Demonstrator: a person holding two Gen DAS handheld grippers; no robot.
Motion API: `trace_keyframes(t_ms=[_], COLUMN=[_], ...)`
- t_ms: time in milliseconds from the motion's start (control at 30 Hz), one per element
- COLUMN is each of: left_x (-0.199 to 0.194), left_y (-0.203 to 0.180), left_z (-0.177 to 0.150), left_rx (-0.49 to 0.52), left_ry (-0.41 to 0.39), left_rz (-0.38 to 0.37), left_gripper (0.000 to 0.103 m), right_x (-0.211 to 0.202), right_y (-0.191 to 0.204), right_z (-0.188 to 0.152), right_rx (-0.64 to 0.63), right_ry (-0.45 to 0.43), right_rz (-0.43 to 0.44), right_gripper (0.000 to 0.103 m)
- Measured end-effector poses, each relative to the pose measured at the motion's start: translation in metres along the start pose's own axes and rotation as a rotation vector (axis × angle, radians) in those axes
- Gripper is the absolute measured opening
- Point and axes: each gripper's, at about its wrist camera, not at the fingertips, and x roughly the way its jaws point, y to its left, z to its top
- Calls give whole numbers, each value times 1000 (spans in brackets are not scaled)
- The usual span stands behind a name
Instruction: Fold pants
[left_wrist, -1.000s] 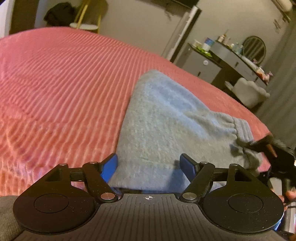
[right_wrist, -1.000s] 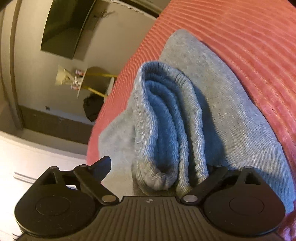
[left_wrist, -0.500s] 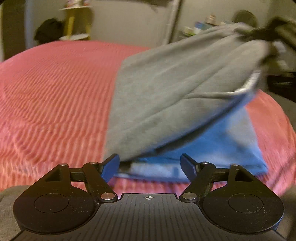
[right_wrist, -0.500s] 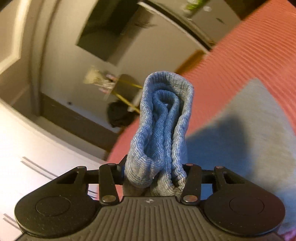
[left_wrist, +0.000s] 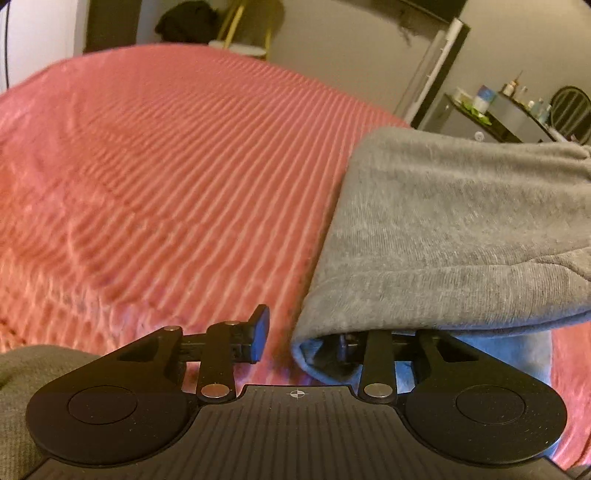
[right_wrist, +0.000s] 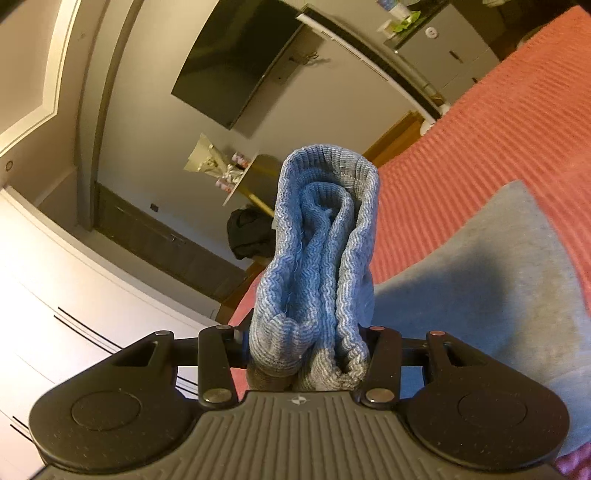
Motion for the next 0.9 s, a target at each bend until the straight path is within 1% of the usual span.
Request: trace_keyframes(t_ms=[167, 233, 333, 500, 600, 733, 900], left_x=[1, 0, -1, -2, -2, -6, -8], left_y=[-5, -1, -2, -8, -6, -5, -5], left_z=[0, -1, 0, -3, -3, -4, -2], left_rx=[25, 25, 32, 64, 64, 65, 67], left_ry=[-5, -2, 3, 8, 16, 21, 21], left_rz=[16, 22, 21, 24, 16, -4, -5], left_gripper=[45, 48, 48, 48, 48, 48, 48], right_x=[-4, -6, -7, -10, -7, -7, -6], right_y=[-20, -22, -24, -37, -44, -48, -49], right_z=[1, -2, -2, -7, -10, -16, -21], right_rx=[31, 19, -14, -20, -67, -109, -185], right_ry=[-1, 4, 9, 16, 23, 24, 39], right_rz=[-39, -41, -52, -110, -156, -182, -225], right_gripper=[44, 44, 44, 44, 44, 44, 45])
